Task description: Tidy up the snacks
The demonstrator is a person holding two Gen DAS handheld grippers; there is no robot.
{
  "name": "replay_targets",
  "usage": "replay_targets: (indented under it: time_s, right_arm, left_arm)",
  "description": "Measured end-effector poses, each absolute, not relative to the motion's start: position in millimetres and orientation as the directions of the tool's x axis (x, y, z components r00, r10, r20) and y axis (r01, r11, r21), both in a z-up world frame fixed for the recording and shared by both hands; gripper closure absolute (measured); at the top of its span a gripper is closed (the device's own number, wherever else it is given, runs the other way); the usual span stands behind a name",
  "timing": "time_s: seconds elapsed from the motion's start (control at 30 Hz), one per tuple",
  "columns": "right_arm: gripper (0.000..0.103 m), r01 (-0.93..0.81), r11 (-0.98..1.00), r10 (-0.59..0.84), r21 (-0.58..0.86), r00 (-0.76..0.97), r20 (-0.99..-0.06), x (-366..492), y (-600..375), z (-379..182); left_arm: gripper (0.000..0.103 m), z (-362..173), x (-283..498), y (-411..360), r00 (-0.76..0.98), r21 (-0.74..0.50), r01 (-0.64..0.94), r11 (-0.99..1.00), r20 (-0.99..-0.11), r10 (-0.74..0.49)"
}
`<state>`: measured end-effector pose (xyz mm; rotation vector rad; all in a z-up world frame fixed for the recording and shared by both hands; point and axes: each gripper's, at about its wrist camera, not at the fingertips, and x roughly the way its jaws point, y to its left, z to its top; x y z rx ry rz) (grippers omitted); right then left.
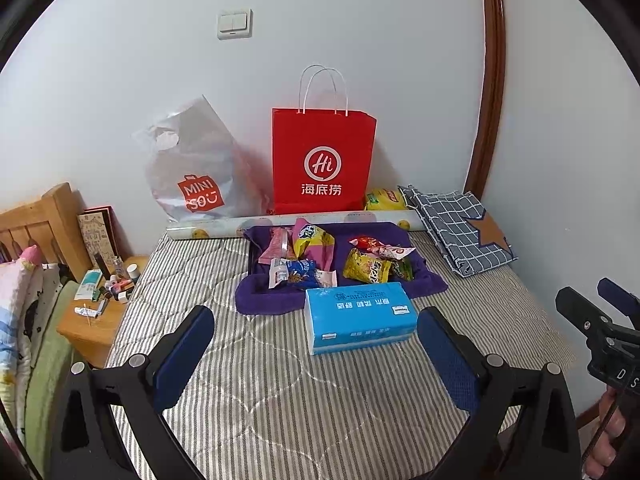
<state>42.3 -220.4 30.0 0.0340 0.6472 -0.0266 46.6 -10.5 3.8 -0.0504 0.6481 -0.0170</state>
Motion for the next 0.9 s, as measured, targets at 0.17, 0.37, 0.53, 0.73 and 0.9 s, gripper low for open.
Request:
replay_targets:
  time_s: [0.17, 0.37, 0.53, 0.73, 0.9]
  right_arm:
    - [0.000, 0.031, 0.999, -0.011, 0.023, 0.798, -0.603, 42.8, -218.9, 29.9]
    - [0.000, 0.028, 0.999, -0.007, 0.025, 0.799, -0.602, 42.9, -216.8, 30.2]
    - [0.000, 0.030, 0.999, -0.005, 0.030, 0.800, -0.600, 42.9, -216.8, 31.9]
    - [0.000, 0.026, 0.999, -0.003, 0.030, 0.803, -0.596, 41.9, -215.1, 32.9]
    - [0.000, 0.026, 0.999, -0.001, 0.035, 0.805, -0.593, 40.3, -215.2, 33.0]
  left_arm:
    - [0.001, 4.9, 46.1, -9.0, 0.798, -0.051, -0.001, 0.999, -0.601, -0.030]
    - [0.001, 6.3, 46.0, -7.4, 0.799, -0.048, 0.000, 0.999, -0.600, -0.029]
    - [0.001, 6.8, 45.3, -7.0, 0.802, -0.048, 0.002, 0.999, -0.597, -0.030]
    - [0.001, 8.4, 44.0, -7.0, 0.804, -0.044, 0.001, 0.999, -0.594, -0.027]
    - [0.001, 9.0, 43.7, -7.3, 0.804, -0.042, 0.004, 0.999, -0.594, -0.028]
